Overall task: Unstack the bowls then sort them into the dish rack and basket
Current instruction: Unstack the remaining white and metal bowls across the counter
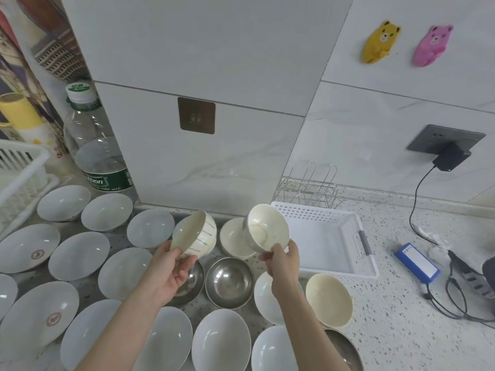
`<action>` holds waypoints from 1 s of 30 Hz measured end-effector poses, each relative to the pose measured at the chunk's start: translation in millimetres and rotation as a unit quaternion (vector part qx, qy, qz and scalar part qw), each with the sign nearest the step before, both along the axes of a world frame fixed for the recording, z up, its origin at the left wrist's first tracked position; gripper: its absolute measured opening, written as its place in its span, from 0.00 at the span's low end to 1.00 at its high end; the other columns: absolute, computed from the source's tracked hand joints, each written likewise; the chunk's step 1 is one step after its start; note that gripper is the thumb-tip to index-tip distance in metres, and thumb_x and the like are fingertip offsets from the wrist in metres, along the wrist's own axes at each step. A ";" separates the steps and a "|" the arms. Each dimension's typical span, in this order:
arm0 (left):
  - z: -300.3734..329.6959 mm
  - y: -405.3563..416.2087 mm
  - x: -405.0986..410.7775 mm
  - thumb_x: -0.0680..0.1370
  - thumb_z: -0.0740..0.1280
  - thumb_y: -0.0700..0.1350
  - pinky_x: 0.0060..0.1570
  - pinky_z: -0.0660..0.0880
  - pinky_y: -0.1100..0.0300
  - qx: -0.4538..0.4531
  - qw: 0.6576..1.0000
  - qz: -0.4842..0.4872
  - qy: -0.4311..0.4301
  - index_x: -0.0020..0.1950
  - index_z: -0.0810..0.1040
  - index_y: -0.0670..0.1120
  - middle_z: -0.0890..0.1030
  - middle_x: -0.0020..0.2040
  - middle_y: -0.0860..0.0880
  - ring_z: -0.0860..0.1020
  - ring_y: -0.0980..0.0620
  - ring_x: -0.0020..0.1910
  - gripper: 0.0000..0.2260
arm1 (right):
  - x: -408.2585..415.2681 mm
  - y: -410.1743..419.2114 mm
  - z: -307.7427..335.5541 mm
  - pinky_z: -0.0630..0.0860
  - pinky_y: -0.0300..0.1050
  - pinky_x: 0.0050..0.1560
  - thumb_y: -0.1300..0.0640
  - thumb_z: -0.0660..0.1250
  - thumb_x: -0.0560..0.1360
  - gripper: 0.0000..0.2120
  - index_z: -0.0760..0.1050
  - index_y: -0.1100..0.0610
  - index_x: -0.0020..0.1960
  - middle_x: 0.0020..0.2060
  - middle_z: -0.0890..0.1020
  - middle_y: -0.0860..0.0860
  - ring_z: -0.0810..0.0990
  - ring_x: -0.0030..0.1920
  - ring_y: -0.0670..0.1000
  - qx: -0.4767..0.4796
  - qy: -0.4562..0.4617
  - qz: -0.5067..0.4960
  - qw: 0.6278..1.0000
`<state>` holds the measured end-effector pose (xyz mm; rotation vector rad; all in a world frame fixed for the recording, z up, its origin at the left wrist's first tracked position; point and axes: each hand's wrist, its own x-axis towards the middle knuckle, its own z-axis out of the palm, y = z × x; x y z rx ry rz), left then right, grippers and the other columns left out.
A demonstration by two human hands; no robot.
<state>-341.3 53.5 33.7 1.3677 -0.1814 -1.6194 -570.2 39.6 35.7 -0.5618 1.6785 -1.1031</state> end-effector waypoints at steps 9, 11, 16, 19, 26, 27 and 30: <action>14.1 30.4 -81.4 0.78 0.64 0.36 0.19 0.69 0.67 -0.049 0.992 -0.068 -0.090 0.59 0.75 0.53 0.86 0.38 0.44 0.83 0.52 0.30 0.14 | -94.9 62.2 1.9 0.67 0.39 0.27 0.60 0.58 0.73 0.17 0.71 0.50 0.61 0.27 0.83 0.53 0.69 0.21 0.45 -0.017 0.077 -0.068 0.995; 15.4 37.5 -107.3 0.78 0.64 0.35 0.21 0.70 0.66 -0.058 0.990 -0.071 -0.107 0.60 0.75 0.54 0.86 0.38 0.44 0.84 0.50 0.31 0.16 | -119.7 69.8 1.1 0.66 0.40 0.26 0.62 0.58 0.74 0.19 0.70 0.51 0.64 0.26 0.82 0.55 0.69 0.21 0.45 -0.023 0.042 -0.080 0.996; 12.8 51.8 -170.6 0.78 0.61 0.34 0.21 0.72 0.65 -0.067 0.985 -0.063 -0.146 0.65 0.70 0.57 0.85 0.33 0.45 0.83 0.50 0.27 0.22 | -183.1 93.1 -3.9 0.66 0.41 0.28 0.64 0.57 0.76 0.23 0.66 0.51 0.69 0.32 0.82 0.61 0.71 0.21 0.43 -0.024 0.045 -0.074 0.996; 9.9 61.8 -202.8 0.78 0.61 0.33 0.21 0.72 0.65 -0.075 0.980 -0.066 -0.174 0.66 0.69 0.58 0.85 0.33 0.45 0.83 0.49 0.27 0.24 | -217.3 111.3 -10.2 0.68 0.41 0.29 0.64 0.57 0.76 0.26 0.64 0.49 0.71 0.43 0.82 0.65 0.75 0.22 0.42 -0.018 0.061 -0.074 0.995; 1.9 82.3 -256.7 0.78 0.62 0.34 0.22 0.73 0.64 -0.070 0.979 -0.052 -0.183 0.65 0.68 0.61 0.85 0.31 0.44 0.84 0.49 0.28 0.24 | -276.5 145.2 -28.9 0.70 0.43 0.32 0.64 0.57 0.75 0.25 0.65 0.46 0.69 0.39 0.83 0.63 0.77 0.26 0.44 0.008 0.069 -0.067 0.995; 1.2 84.9 -261.7 0.78 0.62 0.34 0.21 0.73 0.64 -0.066 0.980 -0.049 -0.183 0.65 0.67 0.61 0.85 0.31 0.44 0.84 0.49 0.28 0.24 | -280.9 147.8 -32.4 0.71 0.44 0.33 0.64 0.57 0.75 0.24 0.66 0.46 0.69 0.36 0.82 0.61 0.78 0.28 0.47 0.012 0.069 -0.065 0.995; -1.0 90.6 -273.6 0.79 0.62 0.34 0.21 0.72 0.64 -0.057 0.979 -0.044 -0.192 0.67 0.67 0.60 0.85 0.32 0.42 0.84 0.48 0.29 0.25 | -288.8 153.9 -42.7 0.75 0.46 0.34 0.64 0.57 0.76 0.25 0.65 0.48 0.70 0.33 0.82 0.57 0.79 0.29 0.49 0.018 0.076 -0.042 0.996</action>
